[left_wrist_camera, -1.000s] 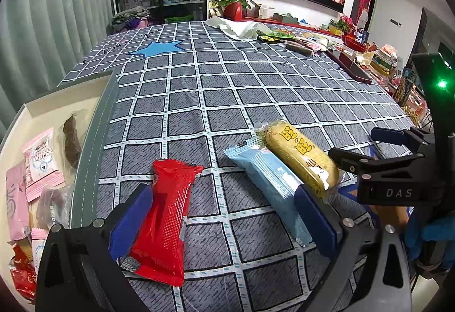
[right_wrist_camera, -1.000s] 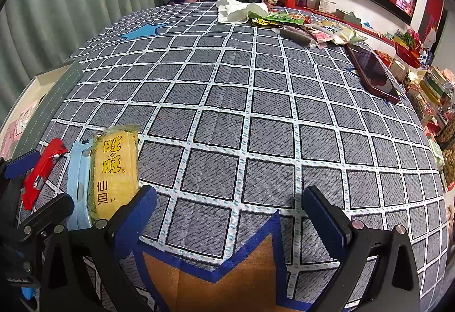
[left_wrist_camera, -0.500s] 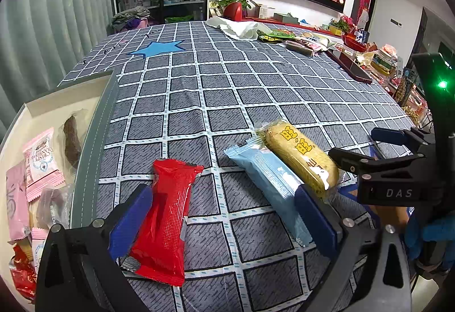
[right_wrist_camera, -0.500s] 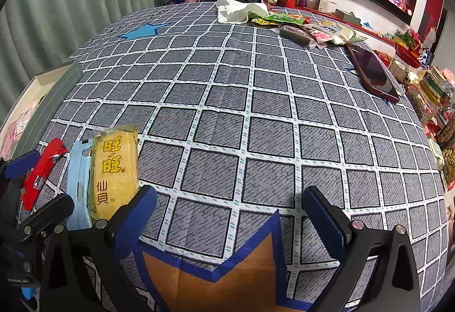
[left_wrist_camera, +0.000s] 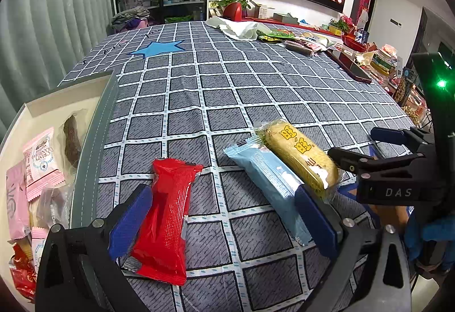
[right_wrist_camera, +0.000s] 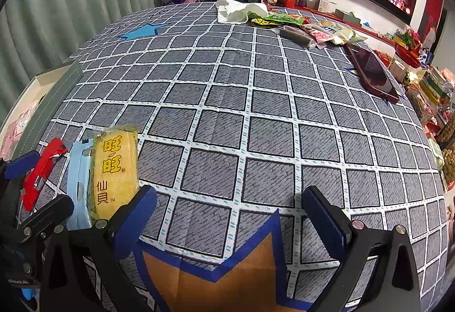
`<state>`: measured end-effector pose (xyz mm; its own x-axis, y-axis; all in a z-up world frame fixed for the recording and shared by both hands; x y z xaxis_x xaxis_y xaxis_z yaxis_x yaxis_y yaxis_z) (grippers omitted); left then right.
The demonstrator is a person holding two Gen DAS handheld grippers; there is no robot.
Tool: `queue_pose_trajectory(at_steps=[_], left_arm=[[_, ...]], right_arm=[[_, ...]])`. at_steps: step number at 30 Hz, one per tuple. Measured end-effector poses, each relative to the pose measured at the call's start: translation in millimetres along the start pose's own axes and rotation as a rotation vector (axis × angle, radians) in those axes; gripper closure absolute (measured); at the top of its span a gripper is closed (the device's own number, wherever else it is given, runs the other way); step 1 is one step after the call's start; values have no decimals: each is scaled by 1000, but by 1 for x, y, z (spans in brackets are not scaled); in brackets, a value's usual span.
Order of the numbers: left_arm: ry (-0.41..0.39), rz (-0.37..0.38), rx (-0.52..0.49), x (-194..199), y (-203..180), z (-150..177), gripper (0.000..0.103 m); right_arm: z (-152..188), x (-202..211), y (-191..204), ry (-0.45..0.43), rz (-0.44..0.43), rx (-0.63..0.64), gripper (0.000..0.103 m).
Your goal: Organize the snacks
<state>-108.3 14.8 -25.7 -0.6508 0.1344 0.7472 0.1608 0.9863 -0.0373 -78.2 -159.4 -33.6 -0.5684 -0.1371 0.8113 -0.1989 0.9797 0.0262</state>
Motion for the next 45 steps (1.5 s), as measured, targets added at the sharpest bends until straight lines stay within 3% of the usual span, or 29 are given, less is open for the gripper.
queue_pose_trajectory(at_steps=[9,14,18,27,31,33,36,41,45], left_arm=[[1,2,1,0,0,0,2],[4,41,26,17,7,4,2],[38,72,34,21,15,0,2],[125,87,118,18,31,3,2],[123,66,112,18,33,-2,2],[124,55,106,18,32,-5,2],[109,68,86,24,25,-8,2],[128,-20,12,18,16,-11,2],[223,-47,30,-6,25,-10,2]], right_arm=[[0,0,0,11,-5,6,0],[-11,-1,-4,124,-24,12,0],[-16,12,-3,139,-100,-6,0],[-25,-8,58,208,-123,120,0],[-26,-16,75,213,-76,163,4],[-29,-14,72,202,-63,152,14],[-35,-5,60,176,-40,129,66],[-26,4,28,176,-57,57,66],[-15,15,12,177,-61,37,65]])
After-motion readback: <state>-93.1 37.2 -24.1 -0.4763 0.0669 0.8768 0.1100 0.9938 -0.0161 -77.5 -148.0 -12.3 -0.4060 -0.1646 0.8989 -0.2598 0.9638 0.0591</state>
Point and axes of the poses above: each gripper's, at about its wrist camera, not at the fingertips, and x roughly against the way its jaws point, y to its left, z to its underside, the point moved 2 cm from there along -x, roughly the way its jaws point, and after that the axes turned 2 degrees about -x, right-handed, at the moved point
